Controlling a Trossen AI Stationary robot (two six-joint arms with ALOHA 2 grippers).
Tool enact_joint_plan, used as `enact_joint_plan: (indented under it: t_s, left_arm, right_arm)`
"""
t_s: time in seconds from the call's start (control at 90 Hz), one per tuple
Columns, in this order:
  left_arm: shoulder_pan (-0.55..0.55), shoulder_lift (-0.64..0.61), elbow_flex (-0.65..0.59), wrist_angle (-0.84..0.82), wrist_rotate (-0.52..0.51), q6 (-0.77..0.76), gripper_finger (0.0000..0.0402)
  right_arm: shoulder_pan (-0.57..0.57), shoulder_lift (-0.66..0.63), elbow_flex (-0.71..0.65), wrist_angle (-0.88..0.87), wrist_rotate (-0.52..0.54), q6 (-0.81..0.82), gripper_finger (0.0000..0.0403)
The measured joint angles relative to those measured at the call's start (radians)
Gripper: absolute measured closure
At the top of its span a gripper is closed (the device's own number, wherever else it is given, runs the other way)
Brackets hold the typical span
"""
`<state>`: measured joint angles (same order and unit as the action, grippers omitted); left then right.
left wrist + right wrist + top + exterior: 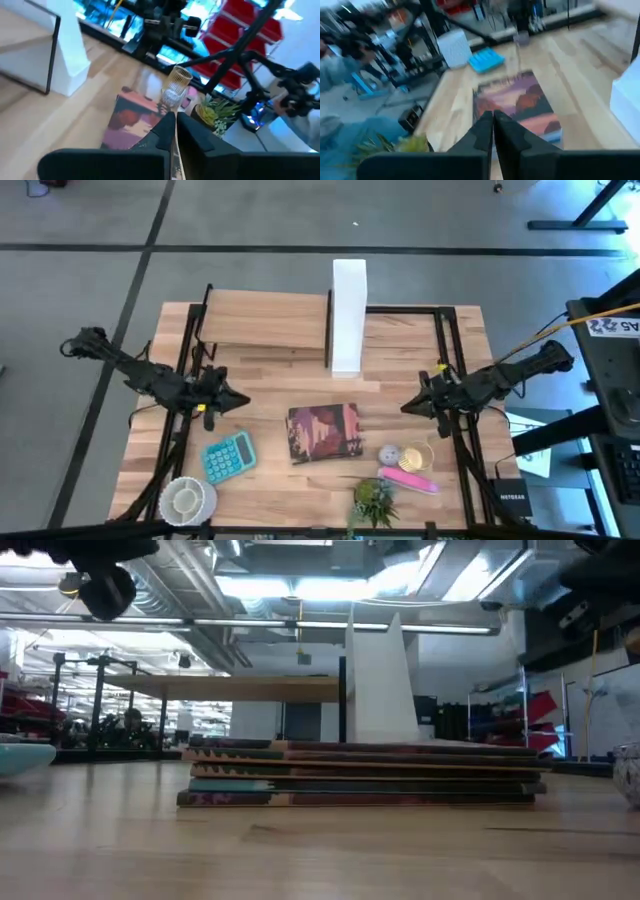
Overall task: Stock shelves
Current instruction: Return to Home Position
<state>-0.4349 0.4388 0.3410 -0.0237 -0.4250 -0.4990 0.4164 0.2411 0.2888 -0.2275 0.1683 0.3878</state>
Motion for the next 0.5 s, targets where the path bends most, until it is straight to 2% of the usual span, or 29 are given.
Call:
enact_joint_plan:
  t_s: [0.144,0.267,0.5]
  left_arm:
    - [0.081,-0.107,-0.063,0.024,0.117,0.076,0.0401]
    - [0.108,-0.213,-0.088,0.014,0.142,0.139,0.0401]
    - [0.109,-0.439,-0.146,-0.048,0.122,0.206,0.0401]
  right_arm:
    - [0.000,-0.125,-0.042,0.008,0.005,-0.053,0.0403]
    - [0.000,-0.241,-0.096,0.021,0.024,-0.080,0.0403]
    - [0.002,-0.240,-0.188,0.097,0.038,-0.074,0.0403]
